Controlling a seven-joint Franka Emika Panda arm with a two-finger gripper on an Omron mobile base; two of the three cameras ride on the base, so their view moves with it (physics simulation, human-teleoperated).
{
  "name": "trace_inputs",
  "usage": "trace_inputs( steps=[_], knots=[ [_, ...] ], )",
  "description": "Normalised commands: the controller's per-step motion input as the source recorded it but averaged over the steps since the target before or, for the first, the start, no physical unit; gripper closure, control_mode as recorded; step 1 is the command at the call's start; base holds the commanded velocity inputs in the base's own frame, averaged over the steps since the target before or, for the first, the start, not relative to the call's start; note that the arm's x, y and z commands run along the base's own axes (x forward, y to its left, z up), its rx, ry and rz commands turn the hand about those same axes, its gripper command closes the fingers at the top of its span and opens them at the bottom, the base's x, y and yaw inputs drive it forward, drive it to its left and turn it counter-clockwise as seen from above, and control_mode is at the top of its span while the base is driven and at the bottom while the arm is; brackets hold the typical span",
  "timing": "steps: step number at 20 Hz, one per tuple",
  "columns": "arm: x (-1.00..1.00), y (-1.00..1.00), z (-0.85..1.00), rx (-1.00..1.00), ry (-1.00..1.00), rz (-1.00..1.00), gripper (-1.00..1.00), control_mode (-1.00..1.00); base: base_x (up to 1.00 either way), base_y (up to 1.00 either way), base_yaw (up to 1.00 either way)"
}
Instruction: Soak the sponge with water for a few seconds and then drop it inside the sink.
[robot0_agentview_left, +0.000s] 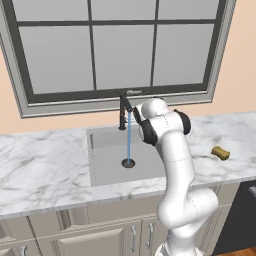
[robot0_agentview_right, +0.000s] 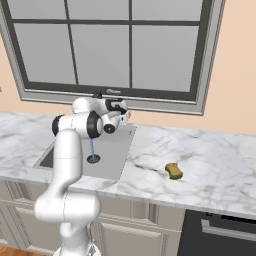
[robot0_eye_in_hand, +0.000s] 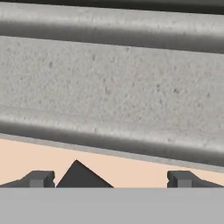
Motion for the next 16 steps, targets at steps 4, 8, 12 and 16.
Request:
trace_inputs(
  steps=[4,8,12,16],
  knots=[
    [-0.11,-0.38,0.00,0.06,0.00,-0.06,-1.00,-1.00,0.00,0.00,0.00],
    [-0.10,-0.38,0.03,0.06,0.00,-0.07,-1.00,-1.00,0.00,0.00,0.00],
    [0.00,-0.39,0.02,0.08,0.00,-0.07,-1.00,-1.00,0.00,0.00,0.00],
    [0.00,-0.37,0.07,0.09,-0.03,-0.07,-1.00,-1.00,0.00,0.00,0.00]
  ],
)
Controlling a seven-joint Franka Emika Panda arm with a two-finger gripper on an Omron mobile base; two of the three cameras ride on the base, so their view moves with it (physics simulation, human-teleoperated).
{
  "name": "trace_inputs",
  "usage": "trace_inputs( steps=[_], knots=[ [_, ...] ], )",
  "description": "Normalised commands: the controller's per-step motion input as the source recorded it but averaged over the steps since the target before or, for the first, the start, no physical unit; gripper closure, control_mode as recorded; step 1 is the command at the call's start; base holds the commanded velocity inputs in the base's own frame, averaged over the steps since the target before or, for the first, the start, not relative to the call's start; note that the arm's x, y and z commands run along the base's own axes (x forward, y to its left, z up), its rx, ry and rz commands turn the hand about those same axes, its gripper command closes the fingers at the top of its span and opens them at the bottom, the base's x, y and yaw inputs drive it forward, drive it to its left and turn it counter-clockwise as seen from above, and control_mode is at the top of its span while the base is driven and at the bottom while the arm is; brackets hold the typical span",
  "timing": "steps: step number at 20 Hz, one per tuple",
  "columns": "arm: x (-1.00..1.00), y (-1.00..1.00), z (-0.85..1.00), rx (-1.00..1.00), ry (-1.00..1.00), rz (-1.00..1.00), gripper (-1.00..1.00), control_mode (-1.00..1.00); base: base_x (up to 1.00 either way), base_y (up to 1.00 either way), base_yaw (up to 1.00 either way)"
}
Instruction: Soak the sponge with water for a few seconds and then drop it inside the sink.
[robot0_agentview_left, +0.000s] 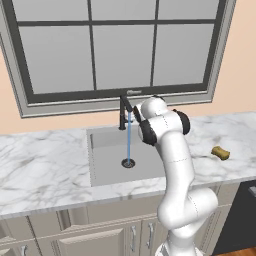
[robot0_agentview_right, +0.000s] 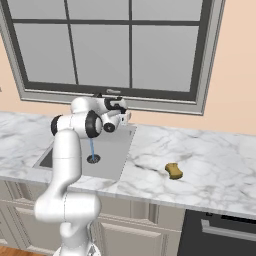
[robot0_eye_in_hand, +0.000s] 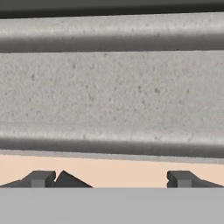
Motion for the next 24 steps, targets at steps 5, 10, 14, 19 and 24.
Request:
trace_inputs(
  steps=[5,10,14,19,24],
  knots=[
    [0.00,-0.33,0.16,0.09,-0.04,-0.07,-1.00,-1.00,0.00,0.00,0.00],
    [0.00,-0.30,0.18,0.09,-0.04,-0.07,-1.00,-1.00,0.00,0.00,0.00],
    [-0.02,-0.31,0.26,0.09,-0.01,-0.07,-1.00,-1.00,0.00,0.00,0.00],
    [-0.01,-0.31,0.50,0.09,0.00,-0.09,-1.00,-1.00,0.00,0.00,0.00],
    [-0.10,-0.30,0.32,0.09,0.00,-0.10,-1.00,-1.00,0.00,0.00,0.00]
  ],
)
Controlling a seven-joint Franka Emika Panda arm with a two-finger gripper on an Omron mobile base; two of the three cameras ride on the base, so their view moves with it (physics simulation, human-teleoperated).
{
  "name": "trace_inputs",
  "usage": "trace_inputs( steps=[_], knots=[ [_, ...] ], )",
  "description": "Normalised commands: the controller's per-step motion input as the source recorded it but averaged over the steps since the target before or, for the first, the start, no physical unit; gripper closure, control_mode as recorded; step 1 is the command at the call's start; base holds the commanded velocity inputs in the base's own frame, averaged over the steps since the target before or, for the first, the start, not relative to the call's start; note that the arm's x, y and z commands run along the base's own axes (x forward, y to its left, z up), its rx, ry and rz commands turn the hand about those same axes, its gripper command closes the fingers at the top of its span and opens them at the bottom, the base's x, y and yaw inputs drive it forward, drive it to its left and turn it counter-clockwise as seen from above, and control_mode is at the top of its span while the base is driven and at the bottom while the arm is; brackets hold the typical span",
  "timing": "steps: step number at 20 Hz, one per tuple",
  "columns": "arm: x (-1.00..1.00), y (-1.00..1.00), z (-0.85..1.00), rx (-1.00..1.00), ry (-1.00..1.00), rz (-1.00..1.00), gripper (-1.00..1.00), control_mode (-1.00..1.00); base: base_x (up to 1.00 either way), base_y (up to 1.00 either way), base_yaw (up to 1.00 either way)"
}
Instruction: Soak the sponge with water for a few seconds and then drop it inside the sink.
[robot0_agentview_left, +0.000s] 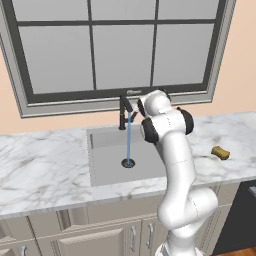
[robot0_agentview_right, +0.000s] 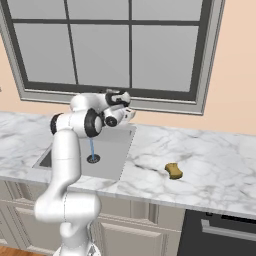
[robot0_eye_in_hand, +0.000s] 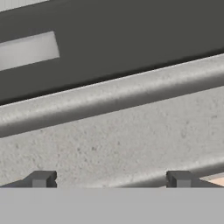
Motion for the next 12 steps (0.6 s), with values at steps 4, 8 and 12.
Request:
trace_inputs(
  steps=[4,8,12],
  knots=[
    [-0.40,-0.36,0.26,0.10,0.01,-0.07,-1.00,-1.00,0.00,0.00,0.00],
    [-0.53,-0.32,0.23,0.07,0.11,-0.02,-1.00,-1.00,0.00,0.00,0.00],
    [-0.57,-0.23,0.22,0.06,0.15,-0.01,-1.00,-1.00,0.00,0.00,0.00]
  ],
)
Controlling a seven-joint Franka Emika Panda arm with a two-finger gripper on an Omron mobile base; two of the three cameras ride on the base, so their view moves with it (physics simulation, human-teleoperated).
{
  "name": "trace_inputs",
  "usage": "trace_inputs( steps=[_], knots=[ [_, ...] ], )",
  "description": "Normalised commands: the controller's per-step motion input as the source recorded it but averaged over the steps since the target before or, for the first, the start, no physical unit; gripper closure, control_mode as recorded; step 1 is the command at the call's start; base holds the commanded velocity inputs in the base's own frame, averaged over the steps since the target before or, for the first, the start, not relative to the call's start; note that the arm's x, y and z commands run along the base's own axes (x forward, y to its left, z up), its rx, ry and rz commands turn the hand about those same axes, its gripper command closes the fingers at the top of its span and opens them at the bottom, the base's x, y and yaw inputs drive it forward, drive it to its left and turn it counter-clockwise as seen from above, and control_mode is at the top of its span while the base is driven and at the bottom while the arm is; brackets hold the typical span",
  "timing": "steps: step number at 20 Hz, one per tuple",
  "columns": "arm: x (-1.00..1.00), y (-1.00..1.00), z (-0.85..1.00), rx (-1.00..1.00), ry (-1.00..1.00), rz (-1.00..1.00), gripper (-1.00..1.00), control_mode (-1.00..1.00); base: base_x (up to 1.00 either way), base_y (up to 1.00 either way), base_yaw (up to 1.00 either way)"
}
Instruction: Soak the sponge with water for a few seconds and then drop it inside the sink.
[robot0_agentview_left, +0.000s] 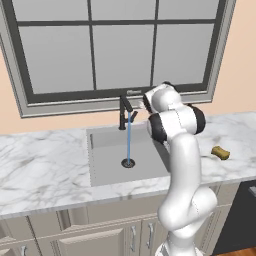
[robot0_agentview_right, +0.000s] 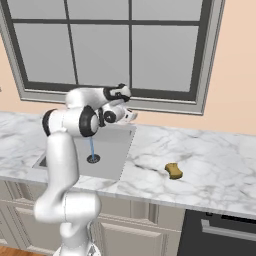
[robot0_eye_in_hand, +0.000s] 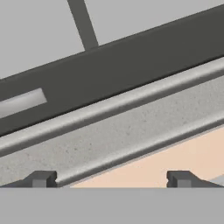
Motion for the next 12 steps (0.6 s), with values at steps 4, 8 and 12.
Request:
trace_inputs(
  steps=[4,8,12],
  knots=[
    [-0.52,-0.22,0.34,0.06,0.15,0.00,-1.00,-1.00,0.00,0.00,0.00],
    [-0.43,-0.33,0.44,0.05,0.12,0.00,-1.00,-1.00,0.00,0.00,0.00],
    [-0.42,-0.35,0.49,0.03,0.14,0.00,-1.00,-1.00,0.00,0.00,0.00]
  ],
)
